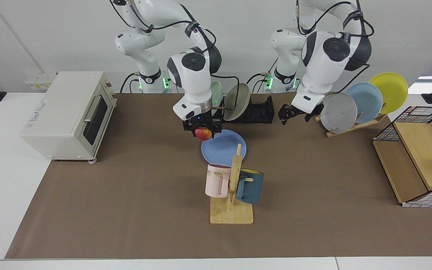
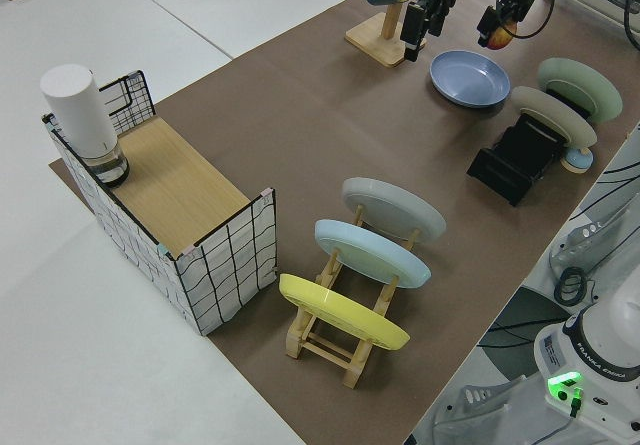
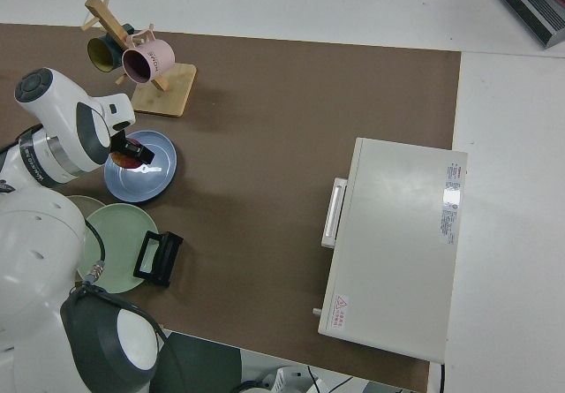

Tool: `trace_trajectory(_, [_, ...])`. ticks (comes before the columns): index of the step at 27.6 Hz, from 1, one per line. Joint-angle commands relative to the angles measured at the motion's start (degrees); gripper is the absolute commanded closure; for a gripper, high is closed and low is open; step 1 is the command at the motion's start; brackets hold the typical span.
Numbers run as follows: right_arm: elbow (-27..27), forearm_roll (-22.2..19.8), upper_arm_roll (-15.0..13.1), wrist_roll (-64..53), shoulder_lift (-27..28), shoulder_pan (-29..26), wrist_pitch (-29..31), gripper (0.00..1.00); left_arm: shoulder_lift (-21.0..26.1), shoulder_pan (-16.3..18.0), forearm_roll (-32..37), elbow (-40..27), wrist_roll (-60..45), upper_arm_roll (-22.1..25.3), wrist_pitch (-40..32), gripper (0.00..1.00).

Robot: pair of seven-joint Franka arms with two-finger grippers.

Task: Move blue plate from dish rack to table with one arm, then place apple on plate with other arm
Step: 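Carry the apple over the blue plate with the right gripper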

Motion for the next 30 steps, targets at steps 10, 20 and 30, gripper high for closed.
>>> trace_trajectory(10, [0.8,0.9,-0.3,7.3,7.4,2.0,6.1,1.00,-3.4,-0.1,0.0,0.8,7.2,5.6,-1.8,0.00])
trace_trajectory(20, [1.5,1.1,-0.7,7.0,7.4,1.9,5.5,0.00,-3.8,-0.2,0.0,0.8,7.2,4.9,-1.8,0.00])
trace_trajectory(30, [6.3,0.7,-2.4,4.1,0.5,0.8,-3.3,0.00,-6.2,-2.4,0.2,0.6,7.0,4.9,-3.4,0.00])
